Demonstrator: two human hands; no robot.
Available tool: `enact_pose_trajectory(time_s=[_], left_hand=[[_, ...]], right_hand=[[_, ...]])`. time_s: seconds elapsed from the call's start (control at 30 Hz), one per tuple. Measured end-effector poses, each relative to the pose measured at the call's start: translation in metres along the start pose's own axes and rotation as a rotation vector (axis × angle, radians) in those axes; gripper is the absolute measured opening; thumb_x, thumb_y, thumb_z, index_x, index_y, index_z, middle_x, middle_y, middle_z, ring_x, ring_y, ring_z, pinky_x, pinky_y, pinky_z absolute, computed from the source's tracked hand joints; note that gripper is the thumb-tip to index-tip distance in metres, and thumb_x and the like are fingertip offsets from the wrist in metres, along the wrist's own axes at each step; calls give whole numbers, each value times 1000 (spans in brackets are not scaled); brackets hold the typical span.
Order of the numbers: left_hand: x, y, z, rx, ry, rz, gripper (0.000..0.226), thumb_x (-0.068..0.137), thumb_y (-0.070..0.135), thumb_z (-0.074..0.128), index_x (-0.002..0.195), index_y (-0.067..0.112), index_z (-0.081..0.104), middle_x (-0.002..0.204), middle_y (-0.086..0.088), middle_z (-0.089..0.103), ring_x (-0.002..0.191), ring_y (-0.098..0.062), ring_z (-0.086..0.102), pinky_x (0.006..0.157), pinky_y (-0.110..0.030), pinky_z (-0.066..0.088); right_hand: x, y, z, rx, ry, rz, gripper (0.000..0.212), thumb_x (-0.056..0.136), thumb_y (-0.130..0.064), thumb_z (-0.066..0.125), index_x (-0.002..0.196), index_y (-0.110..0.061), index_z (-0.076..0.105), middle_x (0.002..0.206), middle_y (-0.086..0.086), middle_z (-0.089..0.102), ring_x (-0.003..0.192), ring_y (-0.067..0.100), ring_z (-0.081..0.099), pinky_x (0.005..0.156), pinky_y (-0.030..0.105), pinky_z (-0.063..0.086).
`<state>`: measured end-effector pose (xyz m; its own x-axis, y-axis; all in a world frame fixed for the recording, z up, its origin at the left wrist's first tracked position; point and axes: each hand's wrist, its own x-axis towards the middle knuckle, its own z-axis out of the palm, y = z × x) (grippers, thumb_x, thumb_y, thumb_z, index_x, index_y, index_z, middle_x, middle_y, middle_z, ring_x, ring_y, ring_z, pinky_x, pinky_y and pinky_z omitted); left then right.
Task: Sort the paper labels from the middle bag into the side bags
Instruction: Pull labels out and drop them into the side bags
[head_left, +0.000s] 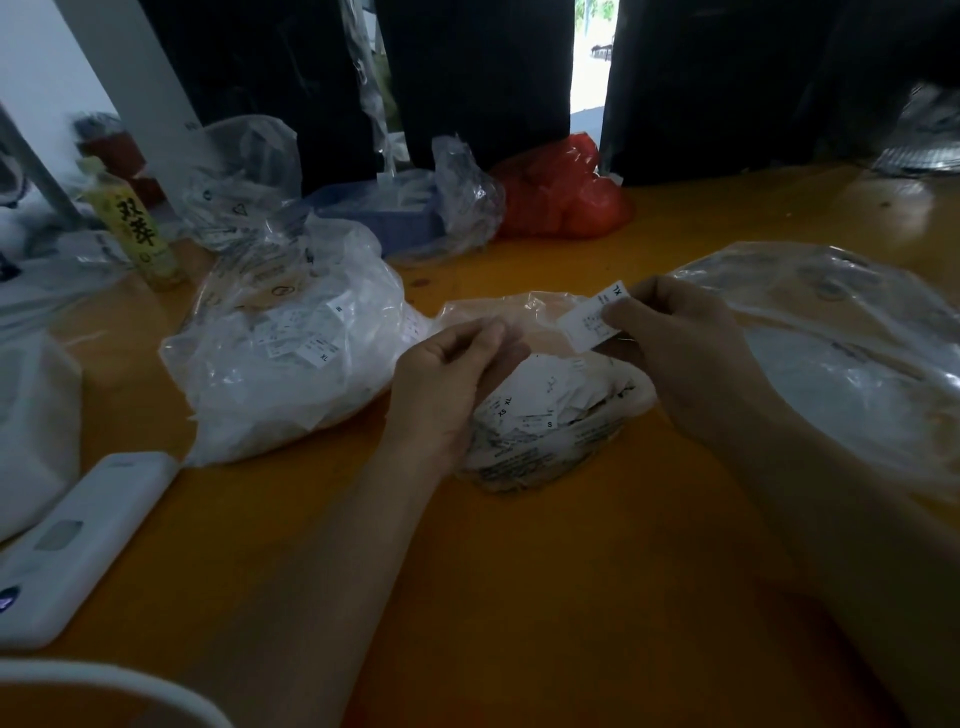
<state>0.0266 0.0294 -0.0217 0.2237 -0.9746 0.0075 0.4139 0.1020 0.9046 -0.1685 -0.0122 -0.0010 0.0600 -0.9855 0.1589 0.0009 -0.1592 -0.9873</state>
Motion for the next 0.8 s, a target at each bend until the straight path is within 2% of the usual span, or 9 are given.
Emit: enact_pose_trajectory(time_s=[0.1,0.23,0.33,0.47,0.6,0.67,0.8], left_hand=[[0,1,1,-15,-18,-6,16,97,7,70,112,3,71,104,-16,80,97,-27,79,79,-23,62],[0,-1,-1,12,-51,-4,15,99,8,68,113,4,69,105,-17,80,100,-29,79,82,-25,62],[0,-3,0,33,-82,-3,17,97,11,70,111,2,71,107,-16,80,103,-29,78,85,-25,62],[-2,-2,2,7,-131,-14,36,79,19,77,110,2,74,109,-17,79,106,-28,77,86,-24,61],[-2,-3,1,23,-165,-12,39,79,18,76,114,2,72,111,-16,79,108,-27,77,88,-24,61],[-2,-3,1,30,-175,-11,39,80,17,76,115,1,72,111,-16,79,109,-27,76,89,-24,61],[-1,-5,-1,85,-190,16,39,80,19,76,116,3,73,112,-15,79,111,-26,76,94,-26,60]], right_hand=[[-1,-1,-1,0,-6,-26,9,93,-12,69,94,-5,63,90,5,74,88,19,75,81,37,63],[-5,-1,-2,-89,-30,-116,11,95,-26,69,101,-17,72,96,-3,76,85,17,74,80,36,62],[-6,-2,-1,-132,-20,-189,12,99,-26,63,105,-20,72,98,-8,74,80,14,74,75,29,61],[-6,-3,0,-328,13,-326,13,99,-22,63,109,-28,70,88,-16,73,75,-2,69,63,8,50],[-8,-3,3,-507,41,-448,17,98,-25,64,114,-28,69,94,-27,64,86,-12,61,68,4,46],[-9,-3,5,-583,41,-511,17,98,-24,64,114,-26,69,89,-30,58,84,-17,56,69,0,41],[-11,-2,6,-705,46,-581,16,97,-19,64,112,-24,69,90,-23,56,82,-16,51,71,-1,36]])
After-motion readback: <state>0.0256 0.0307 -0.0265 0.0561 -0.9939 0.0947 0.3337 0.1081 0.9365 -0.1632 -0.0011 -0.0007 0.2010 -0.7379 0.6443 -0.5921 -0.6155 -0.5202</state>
